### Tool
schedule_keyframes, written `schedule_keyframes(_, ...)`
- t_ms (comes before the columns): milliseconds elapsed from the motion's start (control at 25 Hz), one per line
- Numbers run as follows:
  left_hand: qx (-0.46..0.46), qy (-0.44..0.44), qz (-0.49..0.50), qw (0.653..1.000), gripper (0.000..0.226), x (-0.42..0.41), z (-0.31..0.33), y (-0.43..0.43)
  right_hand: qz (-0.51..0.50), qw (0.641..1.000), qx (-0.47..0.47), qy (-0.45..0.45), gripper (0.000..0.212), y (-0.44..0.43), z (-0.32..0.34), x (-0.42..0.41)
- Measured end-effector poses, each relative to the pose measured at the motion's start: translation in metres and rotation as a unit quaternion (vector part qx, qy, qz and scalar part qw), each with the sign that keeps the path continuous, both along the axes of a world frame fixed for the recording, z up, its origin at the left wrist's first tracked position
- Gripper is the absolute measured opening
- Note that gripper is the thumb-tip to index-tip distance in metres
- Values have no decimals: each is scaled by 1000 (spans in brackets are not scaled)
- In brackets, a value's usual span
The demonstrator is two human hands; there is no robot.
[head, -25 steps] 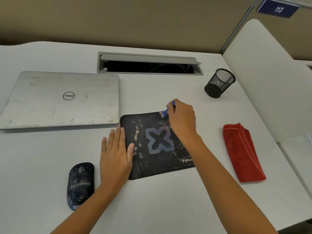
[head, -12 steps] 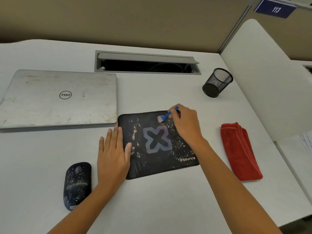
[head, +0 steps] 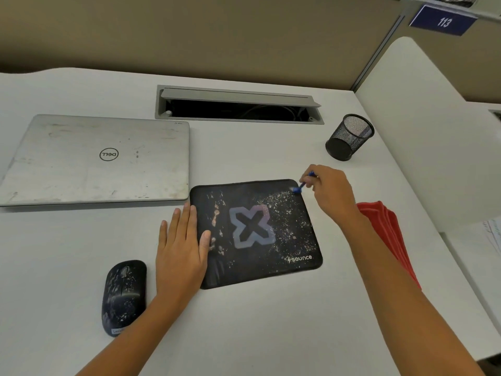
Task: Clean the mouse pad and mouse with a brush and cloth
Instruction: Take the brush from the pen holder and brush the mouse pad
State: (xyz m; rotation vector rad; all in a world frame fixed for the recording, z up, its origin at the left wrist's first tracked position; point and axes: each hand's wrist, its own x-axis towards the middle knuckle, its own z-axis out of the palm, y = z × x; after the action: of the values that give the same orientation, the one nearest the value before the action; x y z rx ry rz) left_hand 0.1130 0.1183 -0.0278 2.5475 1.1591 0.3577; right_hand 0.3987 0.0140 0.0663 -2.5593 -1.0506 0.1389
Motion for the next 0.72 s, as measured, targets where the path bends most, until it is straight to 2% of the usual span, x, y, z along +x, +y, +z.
schedule_keyframes(200, -6, -6, 3, 1000, 66, 0, -2, 1, 12, 998, 66, -2, 21, -2, 11, 6)
schedule_keyframes(360, -5, -11, 7, 1000, 64, 1, -1, -1, 43, 998, 18, 32, 22, -3, 9, 14)
schedule_keyframes(520, -9, -10, 11, 1000, 65, 2, -1, 0, 20, 995, 87, 46, 21, -10, 8, 18)
schedule_keyframes(640, -8, -8, 15, 1000, 63, 1, -2, 0, 43, 997, 42, 57, 20, -12, 2, 21)
schedule_keyframes(720, -6, -6, 18, 1000, 61, 2, -1, -1, 51, 996, 52, 60, 20, -14, 4, 25)
